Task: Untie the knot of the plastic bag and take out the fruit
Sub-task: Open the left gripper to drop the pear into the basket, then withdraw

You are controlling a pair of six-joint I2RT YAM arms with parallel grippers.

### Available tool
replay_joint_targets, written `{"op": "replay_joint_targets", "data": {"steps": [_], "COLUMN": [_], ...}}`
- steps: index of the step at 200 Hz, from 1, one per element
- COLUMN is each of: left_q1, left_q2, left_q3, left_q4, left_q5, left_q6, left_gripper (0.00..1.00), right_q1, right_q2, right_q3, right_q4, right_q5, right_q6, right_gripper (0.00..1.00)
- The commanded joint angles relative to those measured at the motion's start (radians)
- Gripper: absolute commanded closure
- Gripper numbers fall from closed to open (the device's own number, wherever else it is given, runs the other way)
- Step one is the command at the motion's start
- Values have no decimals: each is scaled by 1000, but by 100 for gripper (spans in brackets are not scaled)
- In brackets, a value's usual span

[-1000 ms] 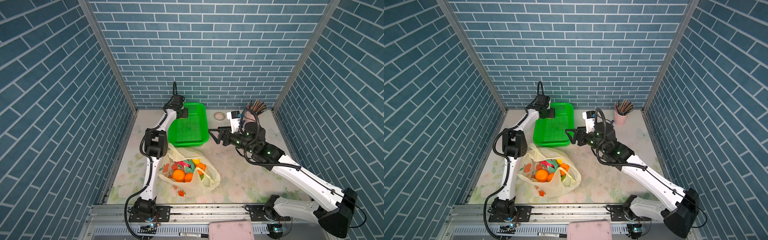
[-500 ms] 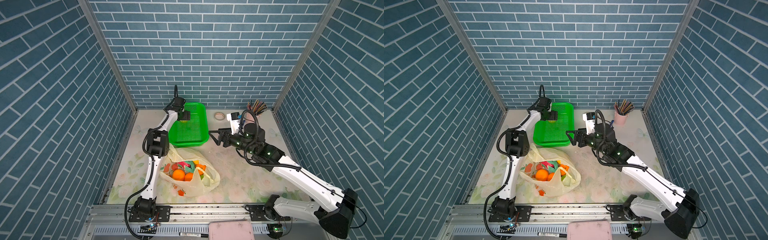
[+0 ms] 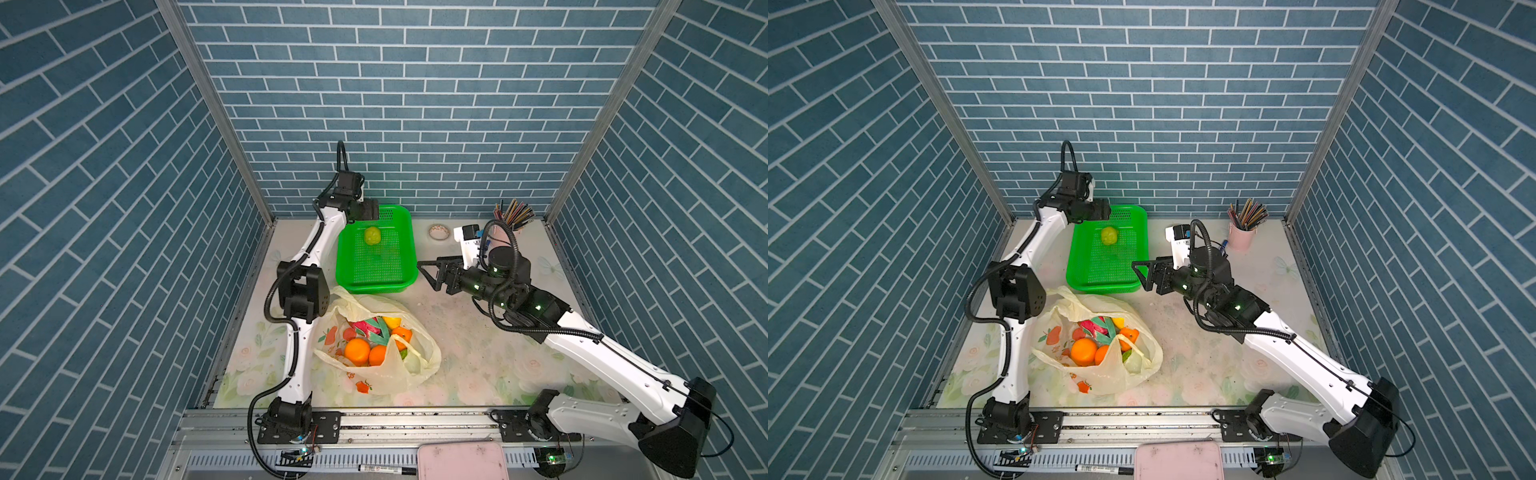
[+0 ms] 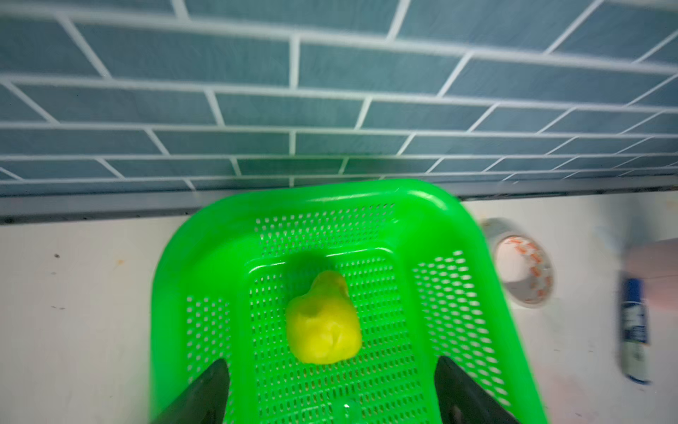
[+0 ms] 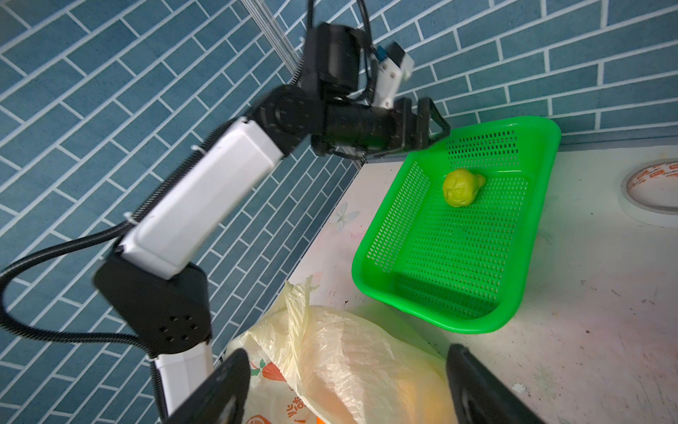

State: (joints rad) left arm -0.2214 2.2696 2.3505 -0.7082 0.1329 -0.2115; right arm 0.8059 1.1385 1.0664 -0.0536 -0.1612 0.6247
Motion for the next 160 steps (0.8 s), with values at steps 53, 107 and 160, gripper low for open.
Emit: {"op": "replay_joint_targets", "data": {"steps": [53,107,160], "left_q1": [-95,-284,-451], "left_q2": [-433,-843,-1202], "left_q3": [-167,-574,-959], "left_q4": [-97,-15,-89], "left_q5": [18,-87,-185], "left_q6": [38,34,-205], "left_gripper": [12,12,12], "right_q1": [-2,3,78], "right_q2": [7,3,40], "right_q3": [-22,-62,-76], "right_q4": [7,28,41], "right_q5": [-27,-41,-32], "right_q6": [21,28,-40], "right_gripper": [17,18,22]}}
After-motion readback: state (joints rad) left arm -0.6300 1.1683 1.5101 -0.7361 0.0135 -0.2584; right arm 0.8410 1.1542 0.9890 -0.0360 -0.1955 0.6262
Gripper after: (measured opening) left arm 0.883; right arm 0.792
